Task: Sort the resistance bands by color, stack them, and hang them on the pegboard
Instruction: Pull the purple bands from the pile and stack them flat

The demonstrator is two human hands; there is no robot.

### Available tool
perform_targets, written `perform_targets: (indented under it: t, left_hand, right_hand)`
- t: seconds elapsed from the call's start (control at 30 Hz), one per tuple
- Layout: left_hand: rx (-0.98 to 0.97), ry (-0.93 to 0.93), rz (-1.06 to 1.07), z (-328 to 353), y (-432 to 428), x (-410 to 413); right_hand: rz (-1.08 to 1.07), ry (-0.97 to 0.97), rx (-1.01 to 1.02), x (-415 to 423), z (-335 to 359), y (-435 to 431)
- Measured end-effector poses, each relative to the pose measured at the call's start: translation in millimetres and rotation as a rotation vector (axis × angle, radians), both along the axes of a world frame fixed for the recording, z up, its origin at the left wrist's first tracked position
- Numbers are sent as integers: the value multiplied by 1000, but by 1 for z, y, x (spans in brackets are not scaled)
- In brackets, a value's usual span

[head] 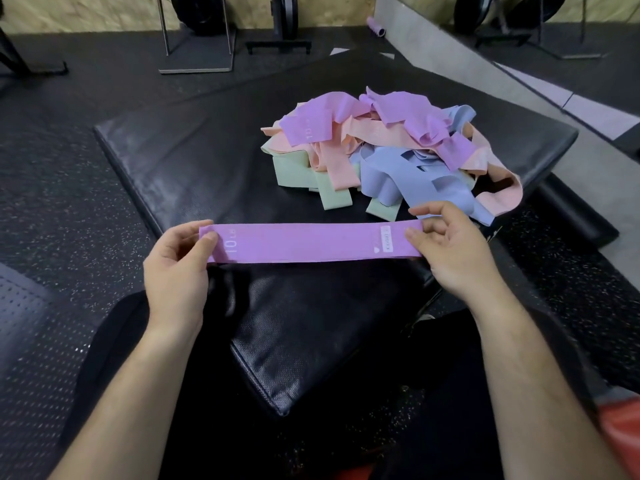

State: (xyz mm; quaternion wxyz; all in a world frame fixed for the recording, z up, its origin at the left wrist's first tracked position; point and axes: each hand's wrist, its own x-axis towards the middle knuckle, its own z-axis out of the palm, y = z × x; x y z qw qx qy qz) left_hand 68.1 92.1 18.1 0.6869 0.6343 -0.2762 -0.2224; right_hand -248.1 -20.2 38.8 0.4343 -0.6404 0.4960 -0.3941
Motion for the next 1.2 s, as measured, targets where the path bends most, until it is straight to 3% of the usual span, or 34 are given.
perform_targets:
  t: [0.13, 0.5, 0.7, 0.77, 0.83, 0.97, 1.2]
  left_hand:
    - [59, -143, 24, -1, -1, 2]
    - [267, -442, 25, -7, -8, 4]
    - [363, -678, 38, -10, -9, 2]
    - [380, -902, 50, -13, -9, -7]
    - [301, -1088, -51, -12, -13, -25]
    - [276, -1140, -486, -13, -32, -61]
    - [315, -1148, -600, -20, -53, -59]
  right_hand:
    - [-47, 32, -94, 2, -1, -7]
    - [-53, 386, -264, 3, -20, -14]
    - [-32, 410, -250, 2, -24, -15]
    - [24, 447, -238, -1, -26, -15]
    - [100, 495, -235, -4, -26, -13]
    - [182, 538, -264, -2, -24, -9]
    - [170, 579, -294, -5, -32, -11]
